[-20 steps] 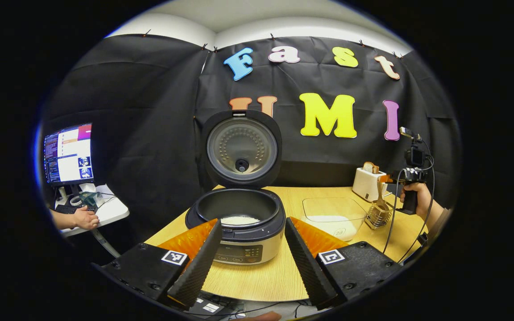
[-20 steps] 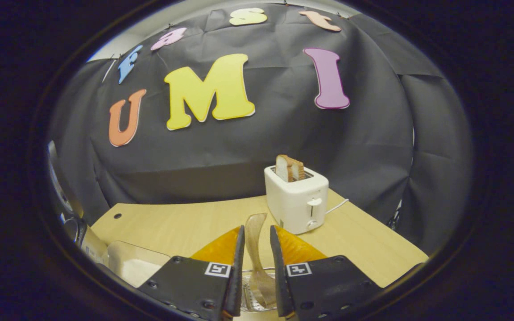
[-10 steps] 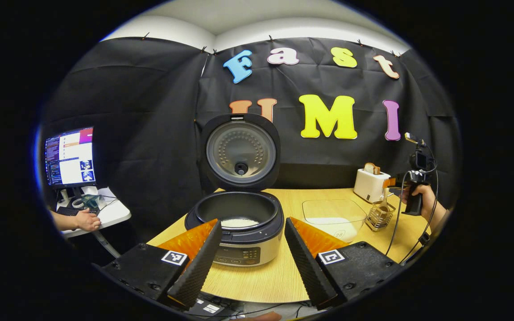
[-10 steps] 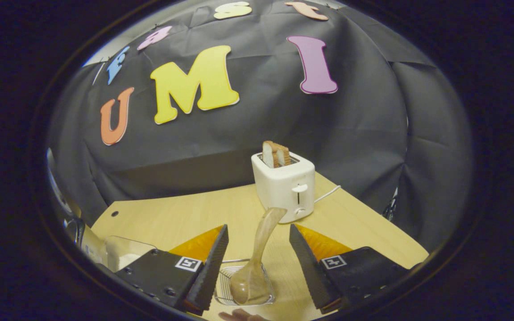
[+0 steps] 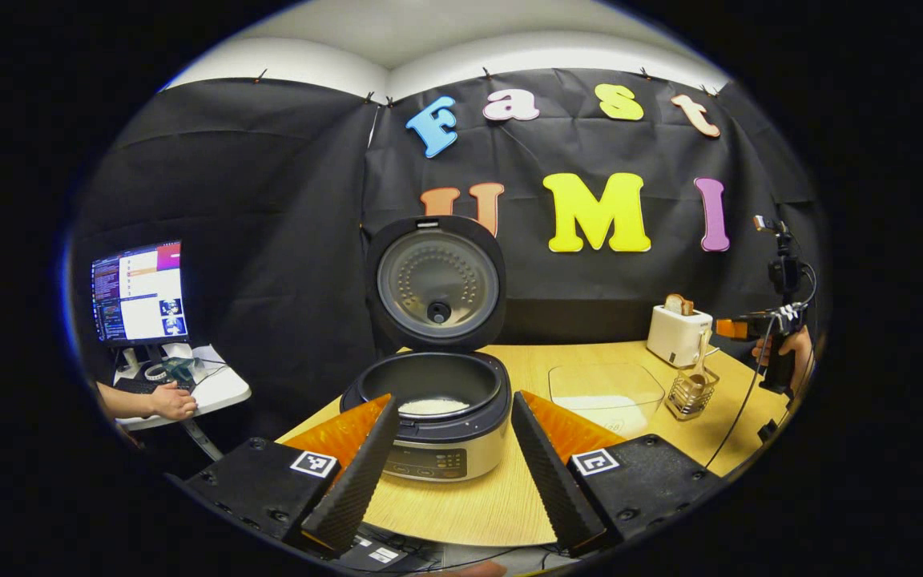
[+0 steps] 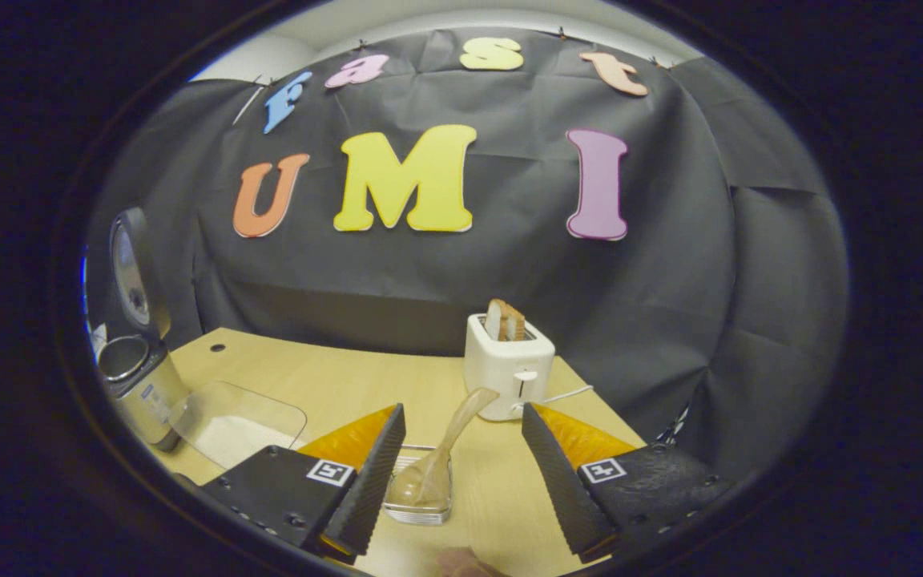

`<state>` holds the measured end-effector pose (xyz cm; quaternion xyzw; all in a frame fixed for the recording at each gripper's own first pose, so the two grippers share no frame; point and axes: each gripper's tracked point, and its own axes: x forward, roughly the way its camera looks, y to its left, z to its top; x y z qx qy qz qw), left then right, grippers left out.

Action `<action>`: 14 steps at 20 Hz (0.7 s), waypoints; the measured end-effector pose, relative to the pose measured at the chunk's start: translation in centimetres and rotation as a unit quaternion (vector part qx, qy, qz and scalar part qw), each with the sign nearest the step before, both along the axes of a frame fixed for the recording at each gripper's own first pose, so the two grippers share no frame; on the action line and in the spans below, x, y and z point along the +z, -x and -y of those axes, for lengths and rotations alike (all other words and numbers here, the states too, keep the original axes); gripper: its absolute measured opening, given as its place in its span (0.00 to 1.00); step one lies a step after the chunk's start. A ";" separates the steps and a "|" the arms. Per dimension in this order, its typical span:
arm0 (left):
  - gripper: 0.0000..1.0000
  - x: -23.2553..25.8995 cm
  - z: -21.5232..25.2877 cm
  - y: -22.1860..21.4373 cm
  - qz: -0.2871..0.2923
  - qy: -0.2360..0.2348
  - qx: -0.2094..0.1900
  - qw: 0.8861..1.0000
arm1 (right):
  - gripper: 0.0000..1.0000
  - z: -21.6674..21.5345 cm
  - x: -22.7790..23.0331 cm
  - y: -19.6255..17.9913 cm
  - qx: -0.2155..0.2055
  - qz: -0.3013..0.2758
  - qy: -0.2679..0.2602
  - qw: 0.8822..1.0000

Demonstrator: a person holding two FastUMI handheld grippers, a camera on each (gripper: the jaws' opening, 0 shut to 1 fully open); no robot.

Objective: Close the left gripper, press the button to open the rice cooker; take a wooden spoon from the chopstick holder with the right hand, scoop a spoonful of rice and pour it into the rice cooker, then put the wooden spoon back into the chopstick holder.

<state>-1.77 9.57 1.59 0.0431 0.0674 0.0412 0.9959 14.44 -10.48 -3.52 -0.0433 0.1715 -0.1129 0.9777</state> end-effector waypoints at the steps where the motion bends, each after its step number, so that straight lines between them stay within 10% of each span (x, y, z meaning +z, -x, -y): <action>1: 0.91 1.0 0.1 0.0 0.005 0.003 -0.001 1.000 | 0.87 -0.6 0.7 1.1 0.011 0.009 0.002 1.000; 14: 0.90 16.4 0.1 -6.0 0.068 -0.001 -0.039 0.997 | 0.92 -2.6 2.7 10.6 0.038 0.064 0.015 0.997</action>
